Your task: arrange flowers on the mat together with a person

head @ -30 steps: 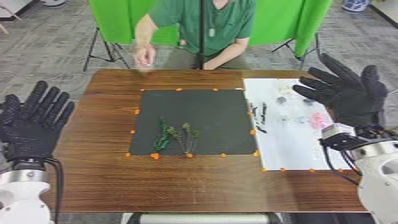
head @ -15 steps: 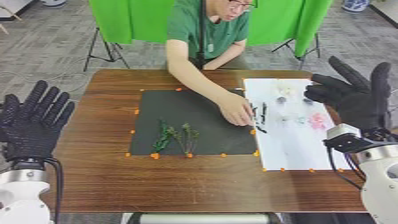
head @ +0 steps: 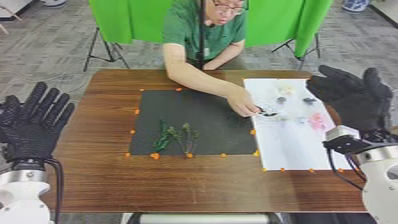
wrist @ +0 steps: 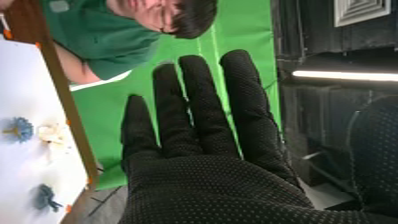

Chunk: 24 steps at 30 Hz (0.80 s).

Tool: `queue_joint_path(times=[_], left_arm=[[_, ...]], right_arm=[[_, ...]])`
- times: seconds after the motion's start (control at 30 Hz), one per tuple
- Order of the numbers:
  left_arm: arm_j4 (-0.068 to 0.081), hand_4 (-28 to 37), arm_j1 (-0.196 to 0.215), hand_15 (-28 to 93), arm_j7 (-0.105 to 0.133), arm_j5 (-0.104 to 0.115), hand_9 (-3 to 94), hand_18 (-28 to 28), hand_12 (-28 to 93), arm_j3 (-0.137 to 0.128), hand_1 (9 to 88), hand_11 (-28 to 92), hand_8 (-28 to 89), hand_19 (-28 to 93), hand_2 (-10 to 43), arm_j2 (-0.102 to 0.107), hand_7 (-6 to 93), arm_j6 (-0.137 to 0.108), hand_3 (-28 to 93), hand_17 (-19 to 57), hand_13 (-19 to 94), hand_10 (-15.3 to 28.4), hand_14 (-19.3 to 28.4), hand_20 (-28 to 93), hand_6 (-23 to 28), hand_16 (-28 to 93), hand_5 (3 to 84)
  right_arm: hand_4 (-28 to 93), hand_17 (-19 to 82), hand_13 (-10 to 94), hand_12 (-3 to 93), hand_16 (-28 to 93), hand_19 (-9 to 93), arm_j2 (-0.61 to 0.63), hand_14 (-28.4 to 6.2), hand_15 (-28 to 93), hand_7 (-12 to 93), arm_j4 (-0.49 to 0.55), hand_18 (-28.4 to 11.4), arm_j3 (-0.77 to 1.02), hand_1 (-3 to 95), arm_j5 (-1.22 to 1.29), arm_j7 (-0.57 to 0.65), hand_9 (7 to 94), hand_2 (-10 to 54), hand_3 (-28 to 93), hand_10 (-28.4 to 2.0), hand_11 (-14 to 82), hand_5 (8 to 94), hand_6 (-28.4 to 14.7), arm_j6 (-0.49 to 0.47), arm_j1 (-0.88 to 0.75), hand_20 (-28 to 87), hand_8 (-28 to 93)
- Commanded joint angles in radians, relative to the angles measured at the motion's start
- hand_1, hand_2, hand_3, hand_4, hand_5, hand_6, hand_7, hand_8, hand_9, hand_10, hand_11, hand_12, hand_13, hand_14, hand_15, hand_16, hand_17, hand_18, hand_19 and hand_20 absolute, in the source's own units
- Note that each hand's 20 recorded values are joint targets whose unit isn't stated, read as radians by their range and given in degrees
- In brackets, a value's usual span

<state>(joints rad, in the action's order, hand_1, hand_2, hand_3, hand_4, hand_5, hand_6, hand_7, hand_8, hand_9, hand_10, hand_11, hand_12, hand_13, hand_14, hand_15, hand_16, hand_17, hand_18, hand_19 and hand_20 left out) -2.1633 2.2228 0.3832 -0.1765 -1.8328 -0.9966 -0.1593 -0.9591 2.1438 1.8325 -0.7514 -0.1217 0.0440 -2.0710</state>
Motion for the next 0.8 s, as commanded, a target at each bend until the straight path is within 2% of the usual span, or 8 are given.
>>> queue_joint_path(times=[0.03, 0.2, 0.4, 0.57, 0.8], left_arm=[[0.001, -28.3, 0.016, 23, 0.0, -0.004, 34.2, 12.3, 7, 0.002, 24.8, 14, -9, 25, 12.9, 0.002, 9.9, -0.008, 68, -3.7, 24, 12.1, 14.3, 12, 6.1, -5, 40.3], [-0.002, -28.3, 0.014, 23, -0.007, -0.021, 34.2, 12.2, 7, 0.002, 24.8, 14, -9, 25, 12.8, 0.003, 10.0, -0.008, 68, -3.8, 24, 12.2, 14.4, 12, 6.2, -5, 40.3], [-0.002, -28.3, 0.018, 23, -0.006, -0.023, 33.8, 12.3, 7, 0.001, 25.0, 14, -9, 25, 12.7, 0.0, 9.7, -0.009, 68, -3.9, 23, 12.4, 14.5, 12, 6.4, -5, 40.1], [0.003, -28.3, 0.019, 23, -0.011, -0.015, 33.7, 12.3, 7, 0.013, 25.0, 14, -9, 25, 12.6, -0.01, 9.6, -0.013, 68, -4.0, 23, 12.5, 14.5, 12, 6.4, -5, 39.9], [0.008, -28.3, 0.014, 23, -0.021, -0.02, 33.6, 12.4, 7, 0.032, 25.1, 14, -9, 25, 12.6, -0.012, 9.7, -0.013, 68, -4.1, 24, 12.7, 14.5, 12, 6.5, -5, 39.8]], right_arm=[[-25, 4, 30, 19.3, 26, 24, -0.006, -15.4, 8, 18, 0.005, -16.6, 0.008, 11.7, -0.04, 0.008, 40.7, 3.6, 72, -18.0, 4.5, 45.8, -3.9, 0.005, -0.019, 5, -9], [-24, 4, 27, 18.6, 26, 25, -0.009, -16.0, 6, 15, -0.001, -17.0, 0.009, 14.0, -0.151, 0.018, 35.7, 0.8, 71, -18.3, 2.9, 40.1, -4.0, 0.011, -0.018, 5, -8], [-23, 4, 26, 19.1, 27, 25, 0.003, -16.4, 5, 13, -0.02, -17.3, -0.005, 14.8, -0.441, 0.09, 34.0, -1.2, 71, -18.3, 2.8, 38.3, -4.3, 0.004, 0.032, 6, -7], [-23, 4, 26, 19.3, 28, 25, 0.001, -16.4, 4, 12, -0.052, -17.6, -0.036, 14.8, -0.478, 0.083, 33.5, -1.4, 71, -18.3, 2.6, 37.7, -4.4, 0.034, 0.087, 6, -7], [-23, 5, 26, 19.5, 29, 25, -0.023, -16.3, 4, 12, -0.061, -17.7, -0.051, 15.2, -0.54, 0.071, 33.5, -1.3, 71, -18.2, 2.6, 37.5, -4.4, 0.08, 0.11, 6, -7]])
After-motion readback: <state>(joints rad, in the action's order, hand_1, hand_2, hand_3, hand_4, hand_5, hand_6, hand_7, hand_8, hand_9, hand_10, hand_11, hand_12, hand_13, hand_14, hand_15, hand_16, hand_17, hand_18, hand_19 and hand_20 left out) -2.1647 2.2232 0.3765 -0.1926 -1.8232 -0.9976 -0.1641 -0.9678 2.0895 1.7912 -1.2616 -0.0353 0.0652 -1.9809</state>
